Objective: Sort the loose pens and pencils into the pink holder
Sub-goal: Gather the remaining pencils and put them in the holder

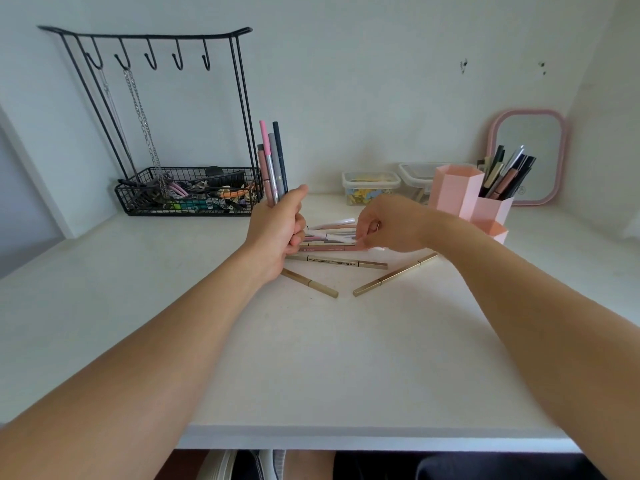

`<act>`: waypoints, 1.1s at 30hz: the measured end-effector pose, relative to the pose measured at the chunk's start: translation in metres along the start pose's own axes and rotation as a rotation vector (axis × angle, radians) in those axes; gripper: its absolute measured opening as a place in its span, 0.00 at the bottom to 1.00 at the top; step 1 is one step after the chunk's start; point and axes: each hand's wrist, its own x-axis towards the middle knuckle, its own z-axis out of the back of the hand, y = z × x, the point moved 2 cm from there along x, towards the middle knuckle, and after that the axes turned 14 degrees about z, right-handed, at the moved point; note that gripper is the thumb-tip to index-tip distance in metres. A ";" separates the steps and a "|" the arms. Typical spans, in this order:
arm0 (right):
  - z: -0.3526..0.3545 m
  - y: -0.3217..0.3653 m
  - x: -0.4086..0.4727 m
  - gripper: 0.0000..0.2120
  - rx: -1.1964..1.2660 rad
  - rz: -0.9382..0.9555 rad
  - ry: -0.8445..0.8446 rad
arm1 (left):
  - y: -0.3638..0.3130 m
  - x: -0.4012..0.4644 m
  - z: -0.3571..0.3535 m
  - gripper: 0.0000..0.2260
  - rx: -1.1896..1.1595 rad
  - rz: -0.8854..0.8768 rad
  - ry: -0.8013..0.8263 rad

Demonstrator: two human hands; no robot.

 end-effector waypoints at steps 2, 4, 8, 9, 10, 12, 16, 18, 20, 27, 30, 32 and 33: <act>0.009 -0.004 -0.002 0.04 0.042 -0.030 -0.061 | 0.000 0.000 -0.001 0.17 0.013 -0.002 0.008; 0.014 -0.005 -0.003 0.06 0.239 -0.055 -0.150 | 0.000 -0.002 -0.003 0.15 0.029 -0.005 0.043; 0.012 0.009 -0.002 0.07 0.727 -0.025 -0.355 | 0.003 -0.005 -0.009 0.13 0.063 -0.024 0.149; 0.011 0.014 -0.001 0.08 0.797 -0.004 -0.387 | 0.003 -0.007 -0.011 0.14 0.066 -0.026 0.165; 0.009 0.019 0.000 0.09 0.855 0.016 -0.411 | 0.003 -0.008 -0.012 0.15 0.059 -0.026 0.178; 0.002 0.028 0.003 0.11 0.913 0.040 -0.433 | 0.002 -0.010 -0.012 0.17 0.034 -0.031 0.194; -0.016 0.041 0.007 0.07 0.833 0.059 -0.459 | 0.003 -0.011 -0.013 0.25 0.029 -0.059 0.195; -0.021 0.045 0.008 0.05 0.795 0.060 -0.506 | 0.006 -0.009 -0.013 0.25 0.020 -0.073 0.170; -0.023 0.046 0.008 0.04 0.800 0.050 -0.539 | 0.007 -0.009 -0.013 0.25 0.035 -0.083 0.153; -0.025 0.047 0.007 0.04 0.997 -0.035 -0.576 | 0.007 -0.009 -0.015 0.07 0.097 -0.105 0.087; -0.020 0.046 0.006 0.09 1.003 -0.047 -0.537 | 0.005 -0.008 -0.014 0.06 0.094 -0.134 0.027; -0.011 0.038 0.006 0.12 0.943 -0.047 -0.560 | 0.001 -0.007 -0.010 0.04 0.032 -0.131 0.003; -0.005 0.031 0.006 0.10 0.871 -0.049 -0.599 | -0.001 -0.007 -0.007 0.04 -0.004 -0.126 -0.001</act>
